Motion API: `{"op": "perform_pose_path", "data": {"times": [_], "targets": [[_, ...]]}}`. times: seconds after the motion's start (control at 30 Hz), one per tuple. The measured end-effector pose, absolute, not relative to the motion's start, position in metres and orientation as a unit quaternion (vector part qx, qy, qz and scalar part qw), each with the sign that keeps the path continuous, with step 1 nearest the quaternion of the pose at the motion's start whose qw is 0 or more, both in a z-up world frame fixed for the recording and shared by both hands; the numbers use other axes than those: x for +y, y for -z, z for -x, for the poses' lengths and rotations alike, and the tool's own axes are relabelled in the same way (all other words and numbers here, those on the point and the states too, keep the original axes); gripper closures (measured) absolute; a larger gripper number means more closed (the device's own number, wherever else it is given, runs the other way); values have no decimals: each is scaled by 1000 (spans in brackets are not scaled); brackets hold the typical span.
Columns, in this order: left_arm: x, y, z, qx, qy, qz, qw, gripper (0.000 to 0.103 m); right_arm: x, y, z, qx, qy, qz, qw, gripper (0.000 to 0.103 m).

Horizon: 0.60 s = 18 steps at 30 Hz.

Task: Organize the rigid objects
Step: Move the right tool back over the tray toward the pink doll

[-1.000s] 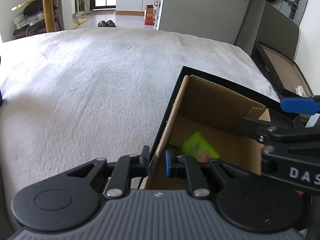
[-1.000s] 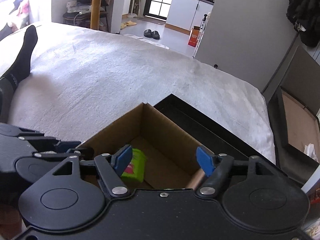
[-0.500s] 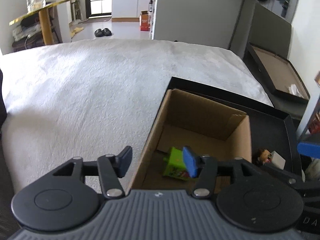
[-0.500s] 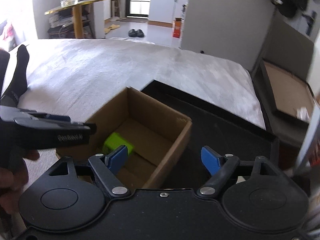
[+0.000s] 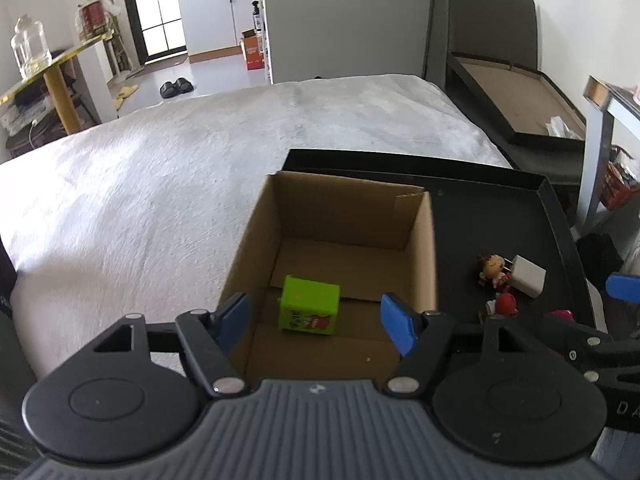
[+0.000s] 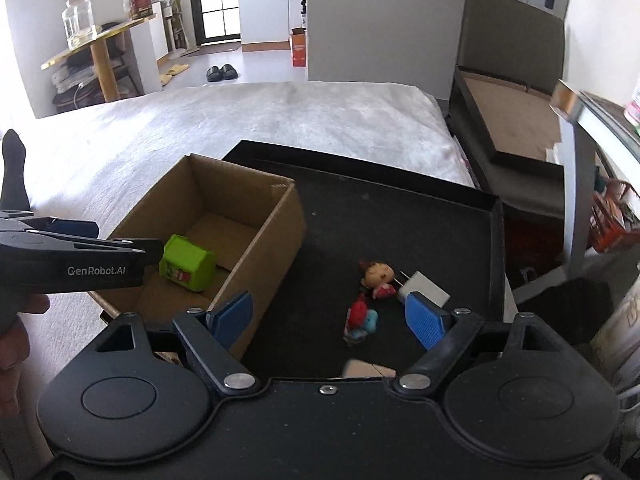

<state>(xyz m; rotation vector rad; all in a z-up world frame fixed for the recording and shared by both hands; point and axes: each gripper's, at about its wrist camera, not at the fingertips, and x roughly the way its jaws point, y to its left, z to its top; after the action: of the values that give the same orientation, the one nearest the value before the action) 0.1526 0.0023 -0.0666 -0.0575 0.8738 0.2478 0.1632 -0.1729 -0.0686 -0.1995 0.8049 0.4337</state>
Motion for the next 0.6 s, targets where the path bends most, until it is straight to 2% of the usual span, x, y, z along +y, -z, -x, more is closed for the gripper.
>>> {"op": "perform_pose_path", "data": {"times": [0.6], "targets": [[-58, 77, -172, 437, -91, -28, 894, 31, -246, 95, -170, 410, -167, 40, 896, 20]]}}
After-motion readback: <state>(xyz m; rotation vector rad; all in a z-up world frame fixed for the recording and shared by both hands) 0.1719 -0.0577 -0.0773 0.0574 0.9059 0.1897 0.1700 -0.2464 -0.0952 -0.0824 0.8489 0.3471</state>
